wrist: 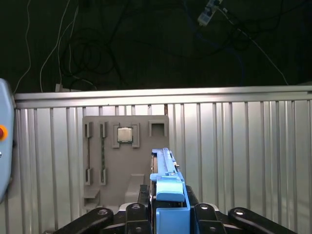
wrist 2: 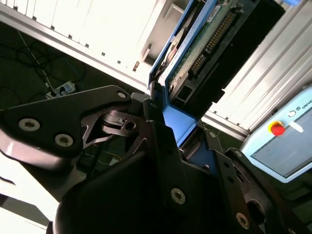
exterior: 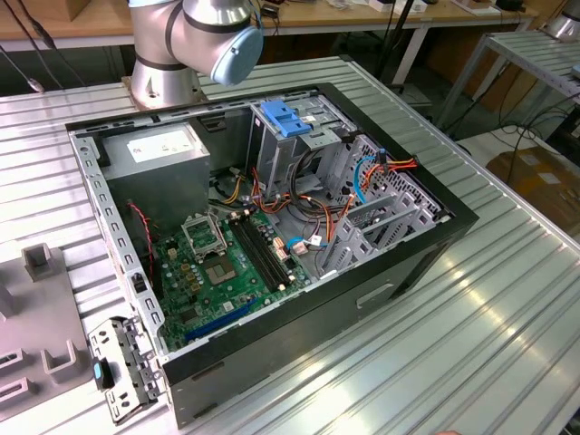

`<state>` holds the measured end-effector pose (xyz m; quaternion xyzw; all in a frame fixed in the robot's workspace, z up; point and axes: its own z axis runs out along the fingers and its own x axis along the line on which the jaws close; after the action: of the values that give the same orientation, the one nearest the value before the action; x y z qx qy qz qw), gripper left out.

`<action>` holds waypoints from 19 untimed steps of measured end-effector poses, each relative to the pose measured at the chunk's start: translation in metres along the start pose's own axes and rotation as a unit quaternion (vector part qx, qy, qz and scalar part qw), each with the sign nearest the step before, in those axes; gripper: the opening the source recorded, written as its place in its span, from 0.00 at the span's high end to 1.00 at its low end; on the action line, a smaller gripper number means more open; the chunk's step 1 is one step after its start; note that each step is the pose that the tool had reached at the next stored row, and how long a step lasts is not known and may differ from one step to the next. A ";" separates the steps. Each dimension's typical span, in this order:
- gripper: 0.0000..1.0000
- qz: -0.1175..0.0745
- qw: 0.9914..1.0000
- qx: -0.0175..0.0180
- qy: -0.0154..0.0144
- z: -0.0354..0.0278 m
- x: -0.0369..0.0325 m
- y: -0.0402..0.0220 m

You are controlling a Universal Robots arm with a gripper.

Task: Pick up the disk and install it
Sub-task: 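Pick up the disk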

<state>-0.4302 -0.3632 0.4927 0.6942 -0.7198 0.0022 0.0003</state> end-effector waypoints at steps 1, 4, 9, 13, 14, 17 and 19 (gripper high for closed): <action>0.63 0.000 1.000 0.000 0.000 0.0000 -0.0001 -0.0024; 0.63 0.000 1.000 0.000 0.000 0.0001 -0.0003 -0.0085; 0.63 0.000 1.000 0.000 0.000 0.0001 -0.0008 -0.0221; 0.63 0.000 1.000 0.000 0.000 0.0001 -0.0012 -0.0345; 0.63 0.000 1.000 0.000 0.000 0.0001 -0.0013 -0.0372; 0.63 0.000 1.000 0.000 0.000 0.0001 -0.0018 -0.0496; 0.63 0.000 1.000 0.000 0.000 0.0002 -0.0020 -0.0550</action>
<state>-0.3751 -0.3632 0.4926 0.6942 -0.7198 0.0019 0.0005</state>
